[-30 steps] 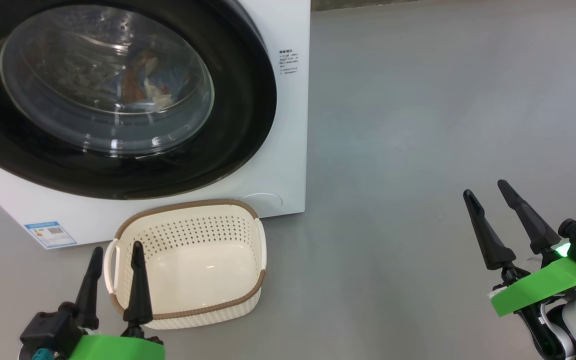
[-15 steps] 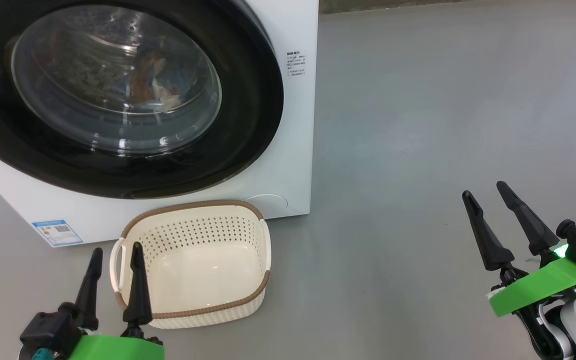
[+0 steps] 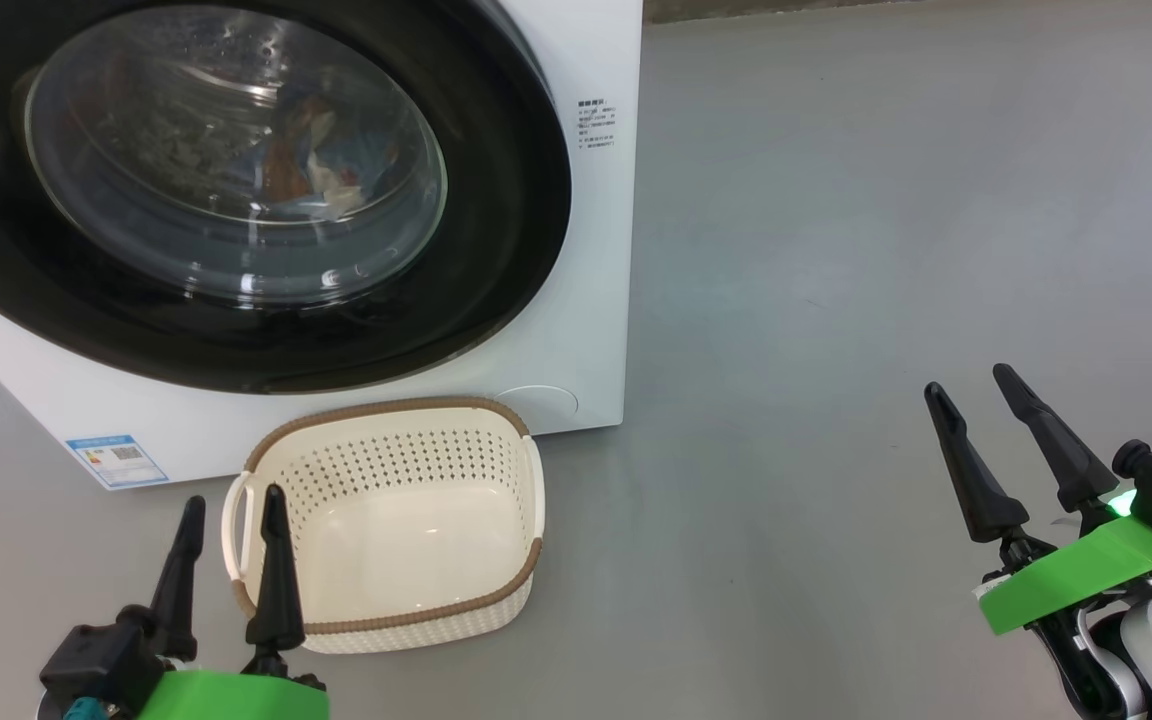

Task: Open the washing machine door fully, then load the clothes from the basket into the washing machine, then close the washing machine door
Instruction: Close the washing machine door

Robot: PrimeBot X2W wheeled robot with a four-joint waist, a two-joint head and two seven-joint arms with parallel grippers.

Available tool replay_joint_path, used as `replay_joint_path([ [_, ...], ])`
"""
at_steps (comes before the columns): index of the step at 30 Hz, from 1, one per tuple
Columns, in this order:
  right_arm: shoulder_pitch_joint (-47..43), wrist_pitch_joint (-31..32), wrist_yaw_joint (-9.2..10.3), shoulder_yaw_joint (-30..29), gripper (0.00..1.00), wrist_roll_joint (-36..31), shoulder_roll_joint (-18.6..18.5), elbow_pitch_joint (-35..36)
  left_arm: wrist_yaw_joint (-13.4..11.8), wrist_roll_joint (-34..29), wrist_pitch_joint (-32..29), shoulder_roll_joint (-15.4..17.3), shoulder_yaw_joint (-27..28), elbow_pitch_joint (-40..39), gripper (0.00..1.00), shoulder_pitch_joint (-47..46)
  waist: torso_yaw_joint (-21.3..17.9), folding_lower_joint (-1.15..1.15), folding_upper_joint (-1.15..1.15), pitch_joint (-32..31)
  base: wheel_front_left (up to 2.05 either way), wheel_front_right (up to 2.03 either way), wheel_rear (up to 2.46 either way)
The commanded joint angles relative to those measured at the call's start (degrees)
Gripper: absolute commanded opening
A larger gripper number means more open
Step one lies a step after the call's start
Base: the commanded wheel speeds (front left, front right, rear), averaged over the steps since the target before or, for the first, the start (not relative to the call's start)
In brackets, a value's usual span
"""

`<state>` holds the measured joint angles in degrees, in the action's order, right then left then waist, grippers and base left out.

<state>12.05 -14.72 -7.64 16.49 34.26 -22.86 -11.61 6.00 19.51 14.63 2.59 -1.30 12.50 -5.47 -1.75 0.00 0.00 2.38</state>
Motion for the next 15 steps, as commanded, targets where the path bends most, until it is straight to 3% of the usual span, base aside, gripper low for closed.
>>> replay_joint_path([
  [1, -0.41, -0.28, 0.15, 0.79, 1.00, -0.03, -0.87, 1.05, 0.17, 0.11, 0.37, 0.75, 1.86, -1.48, 1.00, -0.28, 0.01, 0.00, 0.00, 0.00, 0.00, 0.00, 0.00],
  [15, -0.27, -0.28, 0.15, 0.96, 1.00, 0.08, -0.83, 1.03, 0.28, 0.24, 0.37, 0.78, 1.81, -1.14, 1.00, -0.30, 0.07, 0.00, 0.00, 0.18, 0.00, 0.00, 0.00],
])
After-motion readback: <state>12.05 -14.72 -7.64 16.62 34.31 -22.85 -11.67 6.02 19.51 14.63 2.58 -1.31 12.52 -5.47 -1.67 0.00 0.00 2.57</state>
